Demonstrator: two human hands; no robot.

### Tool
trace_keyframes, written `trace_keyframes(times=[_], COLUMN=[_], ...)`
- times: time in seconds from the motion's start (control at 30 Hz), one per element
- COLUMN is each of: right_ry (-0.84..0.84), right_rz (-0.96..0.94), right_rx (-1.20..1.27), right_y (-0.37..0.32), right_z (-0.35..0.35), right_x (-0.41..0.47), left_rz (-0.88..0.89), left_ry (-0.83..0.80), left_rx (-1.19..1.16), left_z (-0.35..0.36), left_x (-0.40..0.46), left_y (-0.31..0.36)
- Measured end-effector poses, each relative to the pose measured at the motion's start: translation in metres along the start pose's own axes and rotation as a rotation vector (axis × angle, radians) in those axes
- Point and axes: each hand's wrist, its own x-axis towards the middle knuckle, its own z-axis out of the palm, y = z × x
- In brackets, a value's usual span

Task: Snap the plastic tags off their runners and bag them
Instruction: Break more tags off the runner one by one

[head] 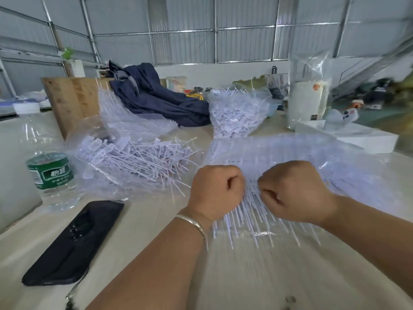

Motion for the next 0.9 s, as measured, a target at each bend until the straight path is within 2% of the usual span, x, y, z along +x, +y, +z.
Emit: trace_keyframes(times=[0.07, 0.17, 0.2, 0.3, 0.4, 0.47, 0.6, 0.8, 0.9], right_ry=[-0.095, -0.278, -0.288, -0.262, -0.404, -0.488, -0.403, -0.189, -0.175], right_rz=[0.044, 0.255, 0.311, 0.444, 0.592, 0.627, 0.593, 0.641, 0.639], right_rx=[-0.086, -0.202, -0.216, -0.221, -0.124, -0.09, -0.065, 0.069, 0.06], right_y=[0.004, 0.022, 0.031, 0.052, 0.063, 0.063, 0.066, 0.059, 0.058], right_z=[0.008, 0.02, 0.022, 0.025, 0.037, 0.047, 0.044, 0.036, 0.038], right_x=[-0.014, -0.023, -0.024, -0.023, -0.026, -0.033, -0.04, -0.04, -0.04], left_rz=[0.038, 0.005, -0.015, -0.058, -0.139, -0.196, -0.197, -0.22, -0.234], left_ry=[-0.077, -0.17, -0.161, -0.164, -0.27, -0.351, -0.394, -0.224, -0.167], left_rx=[0.079, 0.238, 0.269, 0.337, 0.474, 0.535, 0.566, 0.411, 0.312], left_z=[0.004, 0.009, 0.01, 0.012, 0.015, 0.018, 0.019, 0.017, 0.015], left_x=[0.0, 0.001, 0.001, 0.003, 0.005, 0.004, 0.003, 0.001, 0.0], left_y=[0.004, 0.0, -0.002, -0.007, -0.015, -0.02, -0.022, -0.015, -0.013])
